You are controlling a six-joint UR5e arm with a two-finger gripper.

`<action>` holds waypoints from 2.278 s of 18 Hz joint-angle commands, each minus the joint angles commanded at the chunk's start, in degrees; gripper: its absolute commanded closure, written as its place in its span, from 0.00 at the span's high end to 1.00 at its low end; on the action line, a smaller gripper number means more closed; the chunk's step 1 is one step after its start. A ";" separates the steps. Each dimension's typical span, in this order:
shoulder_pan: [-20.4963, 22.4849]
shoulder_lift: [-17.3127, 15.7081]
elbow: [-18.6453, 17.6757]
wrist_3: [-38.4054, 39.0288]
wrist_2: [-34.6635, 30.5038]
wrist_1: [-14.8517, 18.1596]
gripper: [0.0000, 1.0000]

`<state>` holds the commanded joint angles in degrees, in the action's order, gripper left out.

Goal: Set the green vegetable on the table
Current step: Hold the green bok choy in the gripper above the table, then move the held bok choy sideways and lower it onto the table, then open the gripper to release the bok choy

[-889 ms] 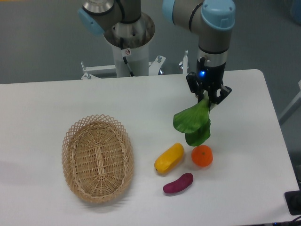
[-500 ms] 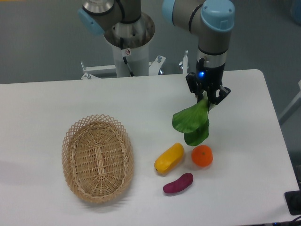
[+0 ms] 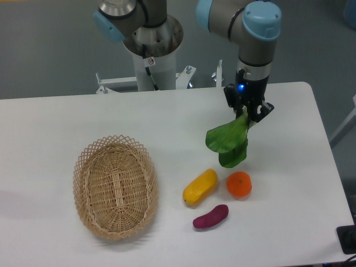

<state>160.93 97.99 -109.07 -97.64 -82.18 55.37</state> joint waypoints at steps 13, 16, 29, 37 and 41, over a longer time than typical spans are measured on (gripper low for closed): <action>8.35 9.59 2.55 -19.07 -1.23 -3.17 0.39; 9.05 10.82 1.94 -19.96 -1.32 -3.17 0.39; 9.41 12.84 1.14 -18.99 -1.14 -5.19 0.45; 8.79 12.67 1.14 -16.98 -1.05 -6.76 1.00; 7.83 10.66 0.70 -10.05 -1.05 -7.03 1.00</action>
<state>168.76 108.64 -108.37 -107.69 -83.23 48.34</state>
